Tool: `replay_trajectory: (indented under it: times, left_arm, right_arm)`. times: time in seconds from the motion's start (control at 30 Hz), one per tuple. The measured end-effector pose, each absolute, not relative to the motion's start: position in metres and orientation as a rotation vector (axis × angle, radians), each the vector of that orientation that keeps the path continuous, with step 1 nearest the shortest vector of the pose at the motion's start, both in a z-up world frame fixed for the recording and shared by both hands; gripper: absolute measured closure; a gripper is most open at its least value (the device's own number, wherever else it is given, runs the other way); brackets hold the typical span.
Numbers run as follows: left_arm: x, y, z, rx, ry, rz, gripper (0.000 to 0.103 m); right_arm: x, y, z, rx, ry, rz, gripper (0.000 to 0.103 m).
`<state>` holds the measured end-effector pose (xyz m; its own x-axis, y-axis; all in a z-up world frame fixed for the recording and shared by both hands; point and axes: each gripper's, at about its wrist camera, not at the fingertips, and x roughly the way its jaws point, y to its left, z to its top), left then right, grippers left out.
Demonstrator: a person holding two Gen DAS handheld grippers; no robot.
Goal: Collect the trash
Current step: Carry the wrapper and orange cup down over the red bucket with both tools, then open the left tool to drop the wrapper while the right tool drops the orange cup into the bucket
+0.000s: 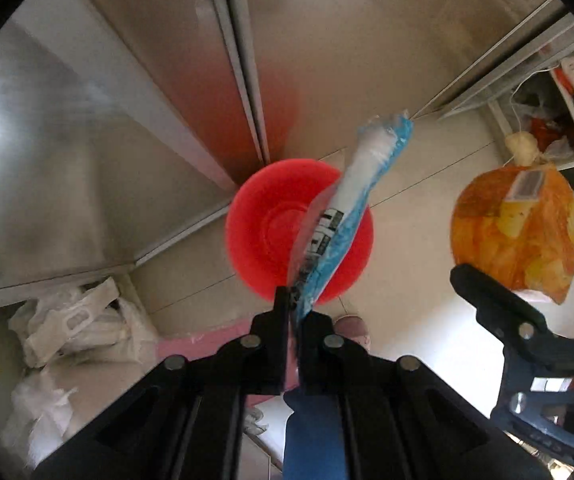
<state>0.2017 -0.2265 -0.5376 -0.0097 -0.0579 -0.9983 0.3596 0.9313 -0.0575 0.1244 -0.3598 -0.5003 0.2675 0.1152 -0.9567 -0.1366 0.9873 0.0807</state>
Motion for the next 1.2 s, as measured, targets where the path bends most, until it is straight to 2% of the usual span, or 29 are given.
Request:
replay_trajectory:
  times: [0.3,0.37,0.4,0.43,0.77,0.8,0.83,0.9,1.2]
  left_arm:
    - [0.203,-0.237,-0.594,0.350,1.568,-0.336,0.100]
    - [0.204,-0.234,-0.593,0.323,1.574,-0.348,0.087]
    - [0.205,-0.230,-0.592,0.315,1.575,-0.350,0.068]
    - [0.204,-0.229,-0.589,0.311,1.569,-0.355,0.063]
    - [0.202,-0.219,-0.559,0.329,1.569,-0.348,0.063]
    - [0.201,-0.222,-0.552,0.333,1.568,-0.338,0.057]
    - [0.201,-0.223,-0.547,0.332,1.570,-0.335,0.044]
    - [0.200,-0.215,-0.543,0.331,1.567,-0.335,0.025]
    - [0.196,-0.172,-0.541,0.258,1.497,-0.253,0.011]
  right_arm:
    - [0.144,-0.353,-0.545,0.019,1.318,0.110,0.038]
    - [0.144,-0.355,-0.544,0.042,1.316,0.099,0.038]
    - [0.144,-0.354,-0.543,0.049,1.315,0.093,0.038]
    - [0.143,-0.354,-0.541,0.048,1.311,0.086,0.038]
    - [0.143,-0.369,-0.526,0.028,1.330,0.099,0.038]
    - [0.144,-0.369,-0.524,0.016,1.333,0.095,0.038]
    - [0.145,-0.368,-0.521,0.007,1.333,0.094,0.038]
    - [0.146,-0.367,-0.517,0.009,1.334,0.097,0.038]
    - [0.161,-0.350,-0.538,-0.019,1.352,0.170,0.038]
